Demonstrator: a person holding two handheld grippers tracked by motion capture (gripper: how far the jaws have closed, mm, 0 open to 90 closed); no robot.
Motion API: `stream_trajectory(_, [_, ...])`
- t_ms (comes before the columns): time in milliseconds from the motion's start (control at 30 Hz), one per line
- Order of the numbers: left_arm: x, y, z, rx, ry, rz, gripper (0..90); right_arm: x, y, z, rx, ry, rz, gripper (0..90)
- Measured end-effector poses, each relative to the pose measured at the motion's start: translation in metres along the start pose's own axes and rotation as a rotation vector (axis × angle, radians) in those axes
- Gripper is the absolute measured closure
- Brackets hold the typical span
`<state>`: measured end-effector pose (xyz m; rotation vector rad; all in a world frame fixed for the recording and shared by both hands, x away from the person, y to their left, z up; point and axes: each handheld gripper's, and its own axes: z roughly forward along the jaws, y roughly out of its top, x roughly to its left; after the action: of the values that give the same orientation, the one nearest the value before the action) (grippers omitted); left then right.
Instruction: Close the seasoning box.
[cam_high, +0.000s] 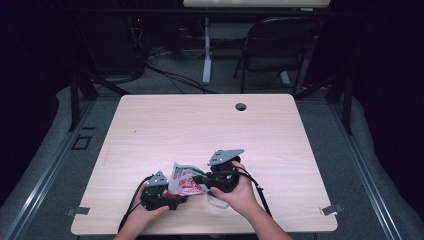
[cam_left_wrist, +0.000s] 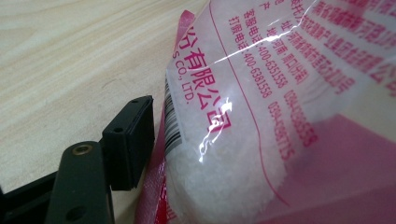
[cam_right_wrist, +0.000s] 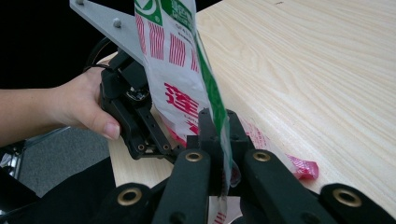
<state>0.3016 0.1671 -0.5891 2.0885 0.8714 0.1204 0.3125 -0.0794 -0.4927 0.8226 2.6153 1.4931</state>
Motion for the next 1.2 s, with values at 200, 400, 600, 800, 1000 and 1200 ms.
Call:
stream_trajectory(200, [0.000,0.004,0.004,0.011,0.003,0.032,30.6,0.000,-0.002,-0.001,-0.004,0.007,-0.017,90.0])
stream_trajectory(400, [0.000,0.005,0.005,0.011,0.009,0.034,29.9,0.000,-0.001,0.000,-0.011,0.006,-0.010,90.0])
stream_trajectory(600, [-0.002,0.005,0.006,0.022,0.006,0.052,24.5,-0.001,-0.001,0.000,-0.006,0.007,-0.005,90.0])
stream_trajectory(800, [-0.004,0.005,0.006,0.019,0.022,0.069,36.2,0.000,-0.001,0.000,-0.011,0.006,-0.002,90.0])
stream_trajectory(1000, [-0.008,0.005,0.006,0.017,0.046,0.088,46.8,0.001,-0.001,0.000,-0.012,0.009,-0.002,90.0])
stream_trajectory(1200, [-0.010,0.004,0.006,0.020,0.072,0.110,53.5,0.001,-0.001,0.000,-0.013,0.010,0.000,90.0])
